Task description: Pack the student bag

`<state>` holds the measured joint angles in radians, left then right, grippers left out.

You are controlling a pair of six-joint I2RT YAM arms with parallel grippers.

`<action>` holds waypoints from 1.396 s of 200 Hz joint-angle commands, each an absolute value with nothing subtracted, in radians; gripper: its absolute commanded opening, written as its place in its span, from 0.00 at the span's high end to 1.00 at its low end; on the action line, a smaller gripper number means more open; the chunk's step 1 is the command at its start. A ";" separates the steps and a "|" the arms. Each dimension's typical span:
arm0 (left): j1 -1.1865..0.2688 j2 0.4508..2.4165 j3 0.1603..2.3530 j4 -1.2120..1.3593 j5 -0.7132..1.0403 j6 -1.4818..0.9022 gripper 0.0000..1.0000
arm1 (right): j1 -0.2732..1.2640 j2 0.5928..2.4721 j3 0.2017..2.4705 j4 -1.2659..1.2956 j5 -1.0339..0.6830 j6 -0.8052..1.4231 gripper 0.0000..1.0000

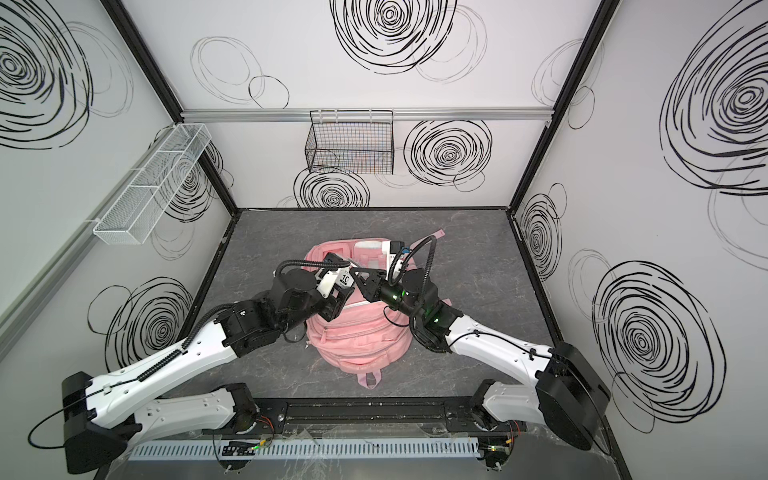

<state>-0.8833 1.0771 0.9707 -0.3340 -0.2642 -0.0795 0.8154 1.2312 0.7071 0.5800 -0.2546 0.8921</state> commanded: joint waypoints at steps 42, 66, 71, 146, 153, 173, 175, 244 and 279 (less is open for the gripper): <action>-0.902 1.000 0.982 -0.335 -0.265 0.127 0.27 | 0.674 1.016 0.644 0.466 -0.255 0.862 0.94; -0.917 0.989 0.926 -0.364 -0.175 0.238 0.27 | 0.597 0.876 0.600 0.335 -0.216 0.795 0.94; -0.921 0.993 0.913 -0.368 -0.156 0.257 0.27 | 0.579 0.847 0.589 0.313 -0.212 0.786 0.94; -0.975 1.197 0.840 -0.281 -0.148 0.292 0.37 | 0.396 0.635 0.523 0.159 -0.268 0.749 0.94; -0.972 1.212 0.843 -0.274 -0.157 0.297 0.40 | 0.394 0.640 0.525 0.165 -0.277 0.750 0.94; -0.945 1.231 0.847 -0.254 -0.153 0.297 0.46 | 0.392 0.656 0.526 0.185 -0.298 0.754 0.94; -0.940 1.233 0.847 -0.253 -0.150 0.296 0.46 | 0.393 0.658 0.526 0.186 -0.299 0.755 0.94; -0.902 1.238 0.832 -0.239 -0.144 0.300 0.53 | 0.390 0.671 0.507 0.206 -0.311 0.760 0.93; -0.902 1.238 0.839 -0.233 -0.141 0.302 0.65 | 0.391 0.675 0.505 0.208 -0.314 0.759 0.93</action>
<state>-0.9169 1.2369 0.8398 -0.2852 -0.1226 0.2901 0.3939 0.6765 0.5102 0.1734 -0.3080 0.7628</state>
